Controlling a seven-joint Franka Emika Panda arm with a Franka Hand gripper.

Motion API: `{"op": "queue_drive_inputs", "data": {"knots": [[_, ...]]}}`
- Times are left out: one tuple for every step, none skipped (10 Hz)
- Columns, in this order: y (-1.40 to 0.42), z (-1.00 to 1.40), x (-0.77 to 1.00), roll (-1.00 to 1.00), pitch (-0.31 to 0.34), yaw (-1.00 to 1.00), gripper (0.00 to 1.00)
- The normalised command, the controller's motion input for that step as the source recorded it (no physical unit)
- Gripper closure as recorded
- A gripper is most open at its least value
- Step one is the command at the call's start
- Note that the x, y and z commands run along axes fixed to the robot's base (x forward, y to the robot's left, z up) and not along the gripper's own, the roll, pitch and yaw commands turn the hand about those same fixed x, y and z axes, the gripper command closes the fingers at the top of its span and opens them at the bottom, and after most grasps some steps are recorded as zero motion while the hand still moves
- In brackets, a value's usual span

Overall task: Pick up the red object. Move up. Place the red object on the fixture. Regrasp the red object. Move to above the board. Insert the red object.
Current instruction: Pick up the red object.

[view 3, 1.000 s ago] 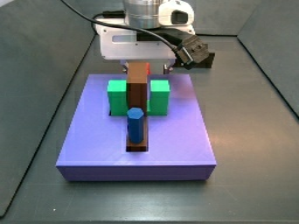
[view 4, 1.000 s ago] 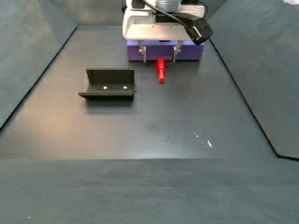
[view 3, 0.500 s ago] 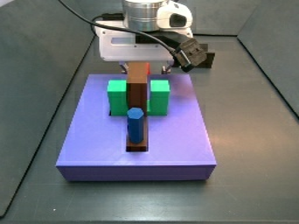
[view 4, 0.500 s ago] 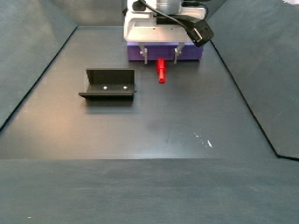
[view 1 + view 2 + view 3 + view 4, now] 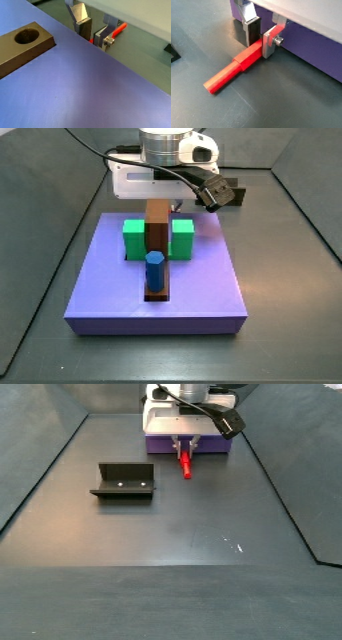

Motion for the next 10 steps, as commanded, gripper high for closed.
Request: {"op": "queue_drive_inputs", "data": {"knots": [[0.00,0.00,0.00,0.00,0.000,0.00,1.00],[0.00,0.00,0.00,0.00,0.000,0.00,1.00],[0.00,0.00,0.00,0.00,0.000,0.00,1.00],[0.00,0.00,0.00,0.00,0.000,0.00,1.00],[0.00,0.00,0.00,0.00,0.000,0.00,1.00],[0.00,0.00,0.00,0.00,0.000,0.00,1.00],[0.00,0.00,0.00,0.00,0.000,0.00,1.00],[0.00,0.00,0.00,0.00,0.000,0.00,1.00],[0.00,0.00,0.00,0.00,0.000,0.00,1.00],[0.00,0.00,0.00,0.00,0.000,0.00,1.00]]}}
